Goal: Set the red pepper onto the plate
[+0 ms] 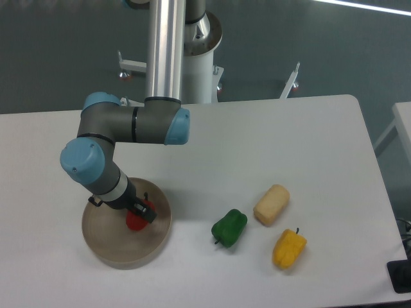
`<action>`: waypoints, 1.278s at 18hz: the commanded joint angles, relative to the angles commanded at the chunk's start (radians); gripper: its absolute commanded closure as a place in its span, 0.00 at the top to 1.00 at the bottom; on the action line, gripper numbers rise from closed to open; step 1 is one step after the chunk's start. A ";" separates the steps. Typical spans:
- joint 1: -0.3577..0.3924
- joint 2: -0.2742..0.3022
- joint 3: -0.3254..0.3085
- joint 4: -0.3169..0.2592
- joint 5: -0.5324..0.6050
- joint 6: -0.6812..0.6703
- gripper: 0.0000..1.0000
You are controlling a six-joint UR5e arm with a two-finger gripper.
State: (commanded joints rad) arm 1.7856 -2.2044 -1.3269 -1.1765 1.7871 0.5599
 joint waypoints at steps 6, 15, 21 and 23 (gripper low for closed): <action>0.005 0.066 0.009 -0.015 -0.003 0.003 0.99; 0.191 0.175 -0.044 -0.012 -0.037 0.277 0.99; 0.383 0.209 -0.058 -0.005 -0.113 0.571 0.99; 0.397 0.213 -0.064 -0.002 -0.118 0.586 0.99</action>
State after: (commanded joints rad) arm 2.1828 -1.9911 -1.3913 -1.1781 1.6690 1.1458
